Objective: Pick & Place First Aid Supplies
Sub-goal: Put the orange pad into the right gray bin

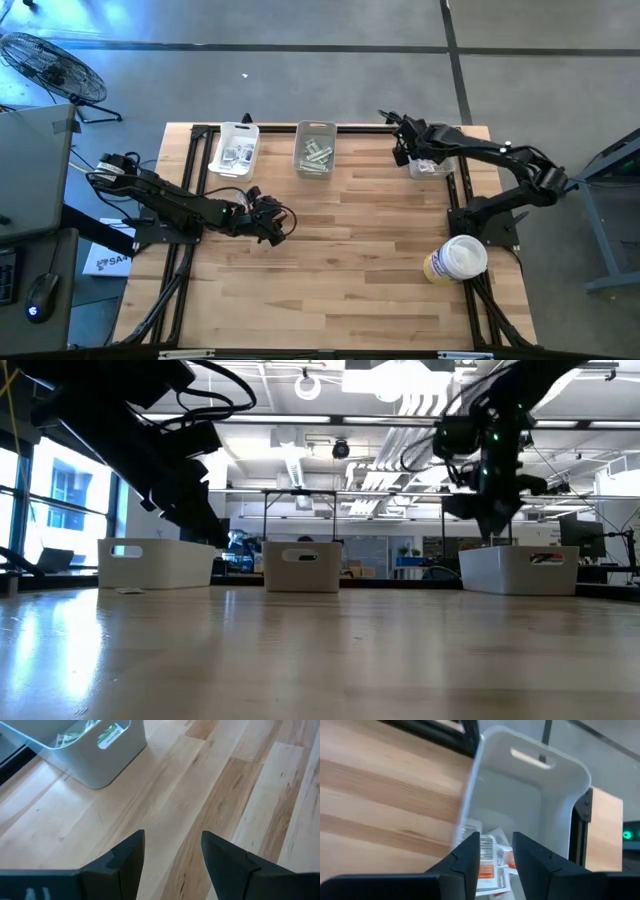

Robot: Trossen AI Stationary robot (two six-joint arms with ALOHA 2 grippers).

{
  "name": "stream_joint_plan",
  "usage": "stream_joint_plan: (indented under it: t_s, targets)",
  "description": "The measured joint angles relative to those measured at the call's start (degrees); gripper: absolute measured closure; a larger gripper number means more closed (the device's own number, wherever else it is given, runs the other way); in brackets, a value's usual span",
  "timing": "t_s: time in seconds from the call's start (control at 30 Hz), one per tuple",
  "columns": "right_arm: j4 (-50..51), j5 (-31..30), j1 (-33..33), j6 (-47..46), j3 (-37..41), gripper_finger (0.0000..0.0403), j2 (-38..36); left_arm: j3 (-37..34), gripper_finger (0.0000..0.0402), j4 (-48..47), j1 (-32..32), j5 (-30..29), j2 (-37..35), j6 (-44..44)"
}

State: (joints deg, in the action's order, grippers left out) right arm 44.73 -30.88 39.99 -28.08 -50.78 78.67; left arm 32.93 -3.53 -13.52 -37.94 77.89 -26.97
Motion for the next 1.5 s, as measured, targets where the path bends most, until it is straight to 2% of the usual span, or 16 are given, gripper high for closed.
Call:
stream_joint_plan:
  t_s: [0.1, 0.23, 0.4, 0.6, 0.77, 0.87, 1.03, 1.17, 1.37, 1.5]
  targets:
    - [2.90, -0.31, -2.88, -0.45, -4.21, 0.0289, -0.02, 0.00, 0.0209, -0.51, -0.12, 0.14, -0.03, -0.23]
    - [3.21, -3.50, -9.04, -1.69, -8.02, 0.0290, -0.03, 0.04, 0.0209, -7.02, -0.53, 1.03, -1.08, -3.91]
    - [-0.66, -5.64, -18.34, -1.90, -9.17, 0.0298, -0.04, 0.02, 0.0209, -21.54, -0.85, 4.88, -3.33, -18.52]
    - [-7.98, -5.77, -27.39, -3.50, -7.06, 0.0308, -0.04, 0.00, 0.0209, -31.50, -1.34, -1.31, -3.63, -34.70]
    - [-11.09, -8.17, -31.70, -3.60, -5.49, 0.0308, -0.02, 0.00, 0.0209, -35.91, 1.17, -2.63, -3.53, -52.08]
    - [-11.21, -9.24, -32.58, -3.60, -5.38, 0.0309, 0.00, 0.00, 0.0209, -37.71, 2.81, -2.14, -1.36, -56.76]
    - [-11.47, -9.28, -32.66, -4.22, -5.29, 0.0309, 0.00, -0.02, 0.0209, -37.71, 5.61, 0.53, 3.26, -58.28]
    - [-11.80, -9.37, -32.64, -4.17, -5.29, 0.0308, 0.00, -0.02, 0.0209, -34.36, 7.62, 0.94, 5.43, -54.03]
    - [-12.09, -9.30, -32.61, -4.04, -5.29, 0.0309, 0.00, -0.04, 0.0209, -24.00, 8.44, 5.37, 6.80, -42.78]
    - [-12.39, -9.26, -32.61, -3.96, -5.29, 0.0309, 0.00, -0.02, 0.0209, -18.54, 8.35, 6.96, 7.41, -38.53]
